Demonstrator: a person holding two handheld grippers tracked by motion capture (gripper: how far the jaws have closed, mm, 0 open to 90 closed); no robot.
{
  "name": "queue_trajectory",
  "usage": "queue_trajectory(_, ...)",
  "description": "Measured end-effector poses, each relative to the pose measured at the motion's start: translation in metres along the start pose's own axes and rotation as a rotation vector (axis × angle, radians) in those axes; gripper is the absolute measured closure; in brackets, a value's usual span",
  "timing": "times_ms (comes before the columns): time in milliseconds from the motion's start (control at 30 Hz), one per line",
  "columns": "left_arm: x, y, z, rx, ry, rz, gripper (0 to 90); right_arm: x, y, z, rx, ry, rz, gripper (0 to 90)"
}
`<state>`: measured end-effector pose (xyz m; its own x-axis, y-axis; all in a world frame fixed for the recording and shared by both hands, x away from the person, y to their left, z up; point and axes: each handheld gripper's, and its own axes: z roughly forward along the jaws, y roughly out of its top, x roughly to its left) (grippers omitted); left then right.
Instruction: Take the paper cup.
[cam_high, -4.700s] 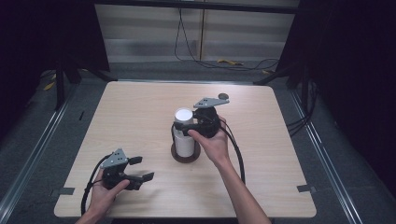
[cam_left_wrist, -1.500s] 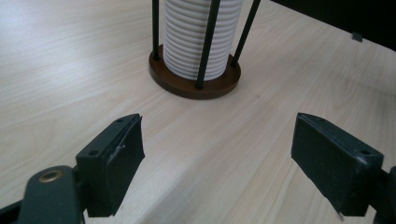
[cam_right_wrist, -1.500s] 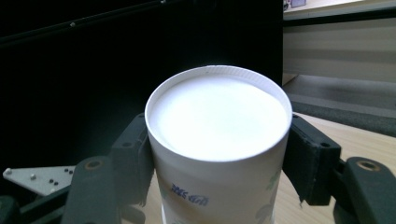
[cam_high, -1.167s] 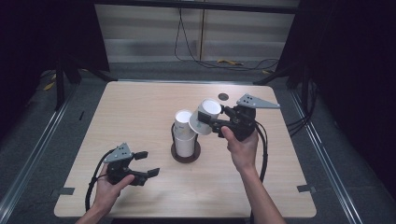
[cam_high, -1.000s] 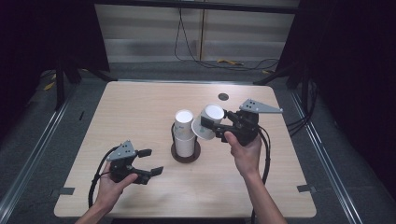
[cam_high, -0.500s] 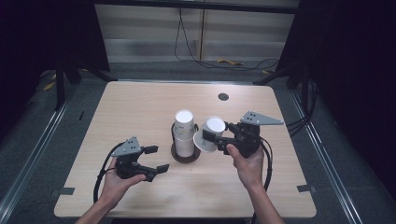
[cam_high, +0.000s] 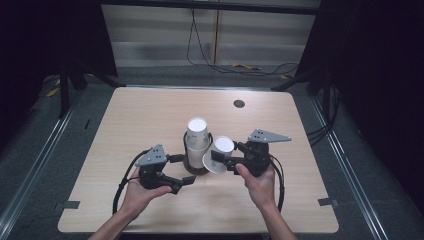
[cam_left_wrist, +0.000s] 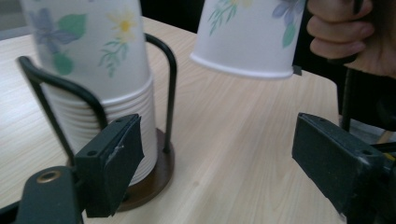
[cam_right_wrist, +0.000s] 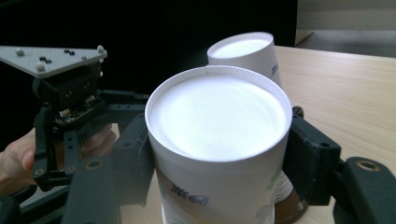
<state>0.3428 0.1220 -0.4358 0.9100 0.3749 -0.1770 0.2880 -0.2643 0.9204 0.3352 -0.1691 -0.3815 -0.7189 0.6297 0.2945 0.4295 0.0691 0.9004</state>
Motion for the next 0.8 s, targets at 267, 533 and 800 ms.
queue_trajectory(267,-0.008,0.002,0.01,0.0,-0.028,0.023,16.3,0.002,-0.006,0.008,0.02,0.014,0.002,33.8)
queue_trajectory(533,-0.01,-0.004,0.012,-0.01,-0.028,0.007,16.0,0.009,-0.011,0.019,0.052,0.038,-0.002,33.8)
queue_trajectory(800,-0.011,-0.007,0.015,-0.003,-0.029,0.009,16.2,0.01,-0.021,0.03,0.076,0.06,0.026,33.8)
